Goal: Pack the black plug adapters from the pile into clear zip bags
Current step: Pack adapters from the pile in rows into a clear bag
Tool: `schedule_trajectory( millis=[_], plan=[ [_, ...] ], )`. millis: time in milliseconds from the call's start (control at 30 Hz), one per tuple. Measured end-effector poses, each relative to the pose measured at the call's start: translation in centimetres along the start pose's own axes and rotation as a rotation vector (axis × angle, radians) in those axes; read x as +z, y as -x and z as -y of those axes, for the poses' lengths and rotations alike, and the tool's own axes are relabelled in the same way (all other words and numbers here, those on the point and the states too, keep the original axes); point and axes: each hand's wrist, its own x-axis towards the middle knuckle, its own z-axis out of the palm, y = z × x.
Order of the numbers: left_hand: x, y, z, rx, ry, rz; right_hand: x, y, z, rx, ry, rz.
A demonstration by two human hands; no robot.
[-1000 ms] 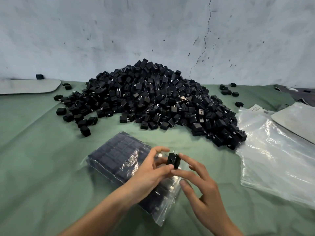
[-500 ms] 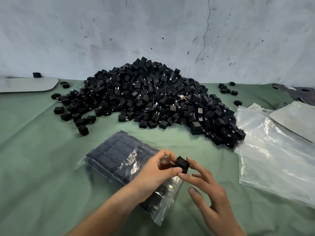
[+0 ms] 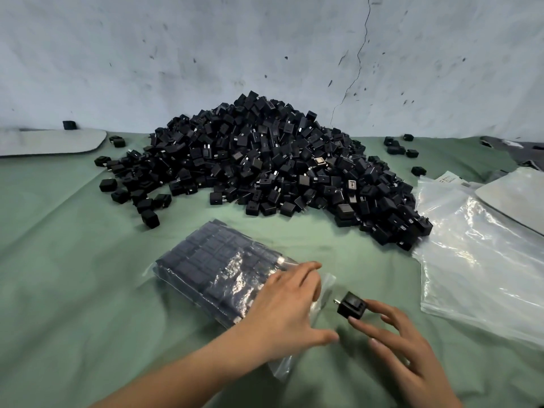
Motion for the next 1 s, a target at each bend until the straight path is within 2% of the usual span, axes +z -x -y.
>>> schedule_trajectory(
  millis=[200,300,433,633,767,833,900,967,1000],
  plan=[
    [0.4,-0.5,-0.3,-0.005,-0.202,-0.048,1.2,0.6,-0.2,0.008,0.009,0.125],
    [-0.1,-0.6,-0.7,0.014,-0.206,-0.053,2.5,-0.3,0.1,-0.016,-0.034,0.147],
    [-0.8,-0.3,-0.6,0.005,-0.140,-0.099,4.0,-1.9,0.5,0.063,-0.144,0.128],
    [-0.5,0.1,-0.6,0.001,-0.134,-0.106,6.3,-2.9,1.5,0.079,-0.083,0.180],
    [-0.8,0.3,0.0,0.023,-0.089,-0.144,7.5,-3.8,2.5,0.027,0.075,0.322],
    [-2.1,0.5,1.5,0.013,0.062,-0.247,7.1,-3.8,2.6,-0.007,0.097,0.400],
    [-3.7,1.0,4.7,-0.081,0.206,-0.508,6.2,-3.6,2.4,-0.001,0.056,0.435],
    [-4.9,1.9,9.1,-0.261,0.269,-0.803,5.5,-3.5,2.2,0.011,0.040,0.472],
    [-5.1,2.5,11.2,-0.378,0.303,-0.893,5.3,-3.5,2.1,0.002,0.039,0.492]
  ],
)
